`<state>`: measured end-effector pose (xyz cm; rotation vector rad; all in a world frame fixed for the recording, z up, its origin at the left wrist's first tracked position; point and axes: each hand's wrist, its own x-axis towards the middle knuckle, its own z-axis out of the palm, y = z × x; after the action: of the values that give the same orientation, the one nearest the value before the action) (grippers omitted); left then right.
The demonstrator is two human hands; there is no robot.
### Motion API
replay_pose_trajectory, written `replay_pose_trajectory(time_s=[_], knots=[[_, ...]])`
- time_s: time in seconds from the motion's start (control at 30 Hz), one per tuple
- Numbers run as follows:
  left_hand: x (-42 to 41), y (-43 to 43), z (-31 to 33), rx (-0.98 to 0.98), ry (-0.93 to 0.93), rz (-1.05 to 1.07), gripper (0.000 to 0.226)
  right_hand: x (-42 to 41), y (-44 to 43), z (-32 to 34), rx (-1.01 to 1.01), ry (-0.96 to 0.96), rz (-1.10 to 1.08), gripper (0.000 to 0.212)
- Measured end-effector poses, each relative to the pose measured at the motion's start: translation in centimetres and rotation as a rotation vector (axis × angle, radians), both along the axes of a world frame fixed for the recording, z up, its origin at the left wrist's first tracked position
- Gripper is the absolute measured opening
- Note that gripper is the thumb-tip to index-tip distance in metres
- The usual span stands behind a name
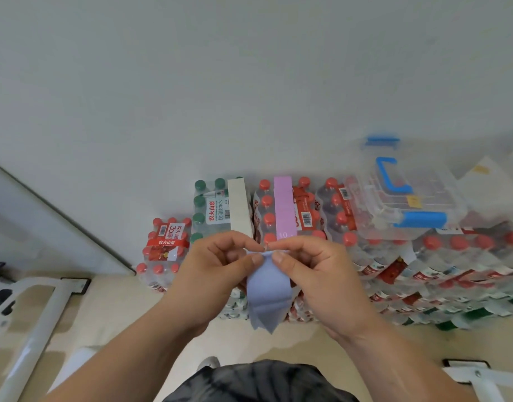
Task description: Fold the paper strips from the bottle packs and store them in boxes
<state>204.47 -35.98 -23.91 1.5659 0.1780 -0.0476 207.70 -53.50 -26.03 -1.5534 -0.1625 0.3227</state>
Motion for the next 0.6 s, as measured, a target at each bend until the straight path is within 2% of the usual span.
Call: replay_pose_trajectory(time_s=[0.13,0.23,0.33,0.43,0.6], knots=[[0.0,1.4,0.3,0.133,-0.069,-0.072,0.017,-0.5,0.5,0.1,0.007,-0.025,0.011,0.022],[-0.3,1.7,0.4,0.198,-0.075,-0.099,0.017,-0.7,0.8,0.2,0.071,0.044,0.0,0.023],[-0.8,1.7,0.3,0.177,-0.036,-0.075,0.015,-0.6,1.0,0.4,0.067,0.06,0.032,0.019],[-1.1,1.4,0.2,0.136,0.012,-0.009,0.015,0.1,0.9,0.8,-0.018,0.007,0.093,0.017],[-0.5,1.2,0.4,0.217,-0.068,0.031,0.017,1.5,0.1,2.2,-0.04,0.012,0.186,0.01]])
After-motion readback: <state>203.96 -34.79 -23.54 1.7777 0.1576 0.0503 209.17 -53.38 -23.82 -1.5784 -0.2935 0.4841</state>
